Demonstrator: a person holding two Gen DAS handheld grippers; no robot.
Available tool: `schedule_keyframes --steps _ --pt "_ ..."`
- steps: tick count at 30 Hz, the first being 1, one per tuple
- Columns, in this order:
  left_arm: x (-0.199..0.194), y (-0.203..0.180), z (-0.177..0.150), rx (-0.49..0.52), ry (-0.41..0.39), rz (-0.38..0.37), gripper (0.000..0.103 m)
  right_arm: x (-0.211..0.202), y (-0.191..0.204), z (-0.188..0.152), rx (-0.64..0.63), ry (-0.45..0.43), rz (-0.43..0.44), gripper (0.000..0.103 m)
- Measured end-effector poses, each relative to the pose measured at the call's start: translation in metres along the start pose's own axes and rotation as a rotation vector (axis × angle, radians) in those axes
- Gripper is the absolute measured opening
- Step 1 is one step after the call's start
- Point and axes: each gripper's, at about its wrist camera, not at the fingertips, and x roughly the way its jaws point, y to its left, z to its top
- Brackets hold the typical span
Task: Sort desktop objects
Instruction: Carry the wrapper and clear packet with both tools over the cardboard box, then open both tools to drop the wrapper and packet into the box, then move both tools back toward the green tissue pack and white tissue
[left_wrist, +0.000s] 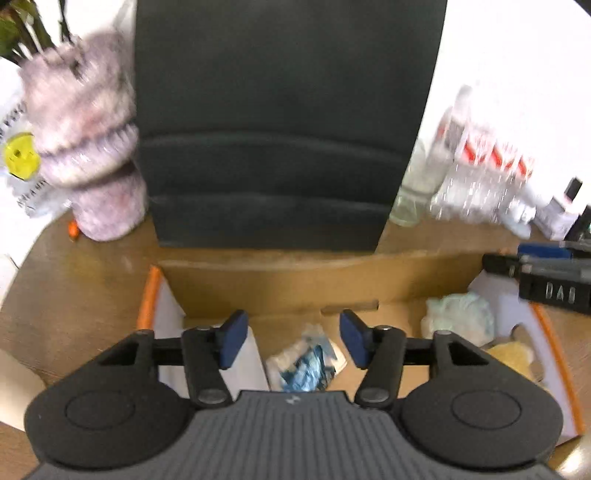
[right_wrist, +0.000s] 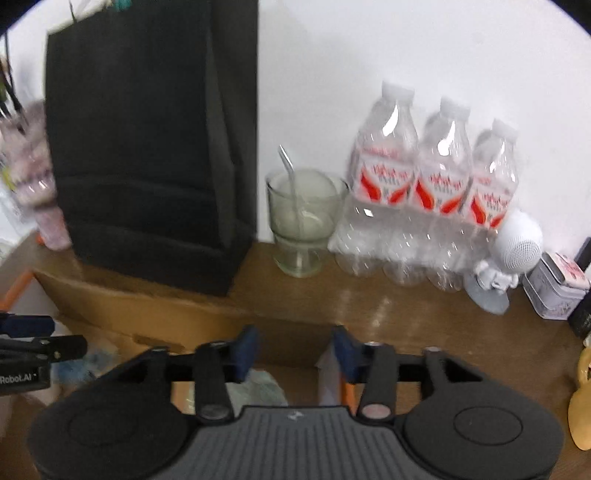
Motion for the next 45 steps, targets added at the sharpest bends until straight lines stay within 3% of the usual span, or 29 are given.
schedule_keyframes --steps 1,3,4,8,11,15,19,25,37,39,42,45 --pt "-0.009 0.002 0.003 -0.008 -0.006 0.008 0.067 -0.005 0.002 0.002 0.002 0.008 0.018 0.057" --pt "-0.025 0.005 0.010 -0.024 -0.020 0.044 0.097 -0.014 0.007 0.004 0.004 0.054 0.062 0.065" --pt "-0.034 0.007 0.012 -0.027 -0.029 0.081 0.102 -0.019 0.011 0.004 0.004 0.085 0.088 0.070" --pt "-0.058 0.016 0.003 -0.017 0.012 0.196 0.103 -0.041 0.023 0.000 0.014 0.157 0.163 0.080" --pt "-0.076 0.025 -0.009 -0.035 0.062 0.227 0.103 -0.058 0.030 -0.010 0.012 0.171 0.166 0.081" --pt "-0.106 0.034 -0.032 -0.057 0.064 0.199 0.103 -0.087 0.036 -0.024 0.014 0.162 0.196 0.083" --pt "-0.125 0.024 -0.048 -0.033 0.061 0.221 0.103 -0.112 0.044 -0.037 0.008 0.154 0.204 0.085" --pt "-0.152 0.012 -0.062 -0.021 0.031 0.195 0.103 -0.139 0.049 -0.049 0.057 0.121 0.220 0.087" --pt "-0.163 0.006 -0.097 -0.008 0.038 0.183 0.103 -0.172 0.060 -0.081 0.035 0.038 0.192 0.092" --pt "-0.168 0.007 -0.112 -0.034 0.002 0.210 0.103 -0.178 0.061 -0.093 0.028 -0.001 0.180 0.092" --pt "-0.179 0.006 -0.145 -0.078 -0.124 0.259 0.103 -0.193 0.060 -0.115 0.043 -0.105 0.200 0.092" --pt "-0.188 -0.004 -0.176 -0.024 -0.217 0.286 0.103 -0.210 0.058 -0.141 0.054 -0.229 0.224 0.092"
